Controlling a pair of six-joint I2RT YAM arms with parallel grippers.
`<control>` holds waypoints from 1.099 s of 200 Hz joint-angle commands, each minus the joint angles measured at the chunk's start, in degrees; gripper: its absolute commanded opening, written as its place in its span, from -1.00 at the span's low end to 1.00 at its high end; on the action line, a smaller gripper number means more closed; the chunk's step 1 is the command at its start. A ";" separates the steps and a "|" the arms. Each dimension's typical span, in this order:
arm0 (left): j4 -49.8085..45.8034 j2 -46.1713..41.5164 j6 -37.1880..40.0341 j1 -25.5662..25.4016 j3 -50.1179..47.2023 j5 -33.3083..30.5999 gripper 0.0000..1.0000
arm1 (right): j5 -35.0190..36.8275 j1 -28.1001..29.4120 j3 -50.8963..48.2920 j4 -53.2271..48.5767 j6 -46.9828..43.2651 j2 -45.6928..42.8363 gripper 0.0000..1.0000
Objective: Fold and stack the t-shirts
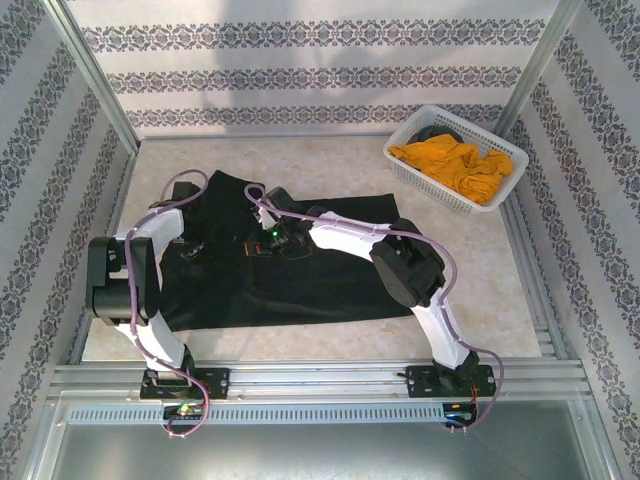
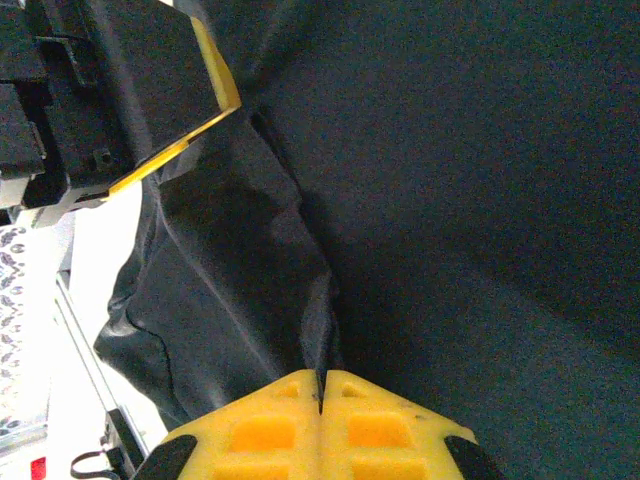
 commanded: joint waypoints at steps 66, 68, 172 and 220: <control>1.45 3.00 2.88 -2.52 1.00 -0.27 -0.24 | -1.73 -0.33 -1.69 1.55 1.76 2.26 -1.00; 1.44 3.01 2.95 -2.59 0.91 -0.37 -0.24 | -1.82 -0.28 -1.72 1.55 1.78 2.26 -1.00; -4.10 1.41 5.34 -3.89 2.62 -5.77 -0.40 | -2.37 -0.62 -1.75 1.84 2.34 2.74 -1.00; -8.23 -1.71 4.19 -5.33 4.82 -7.09 -0.40 | -2.58 -0.69 -1.71 2.04 2.53 2.98 -1.00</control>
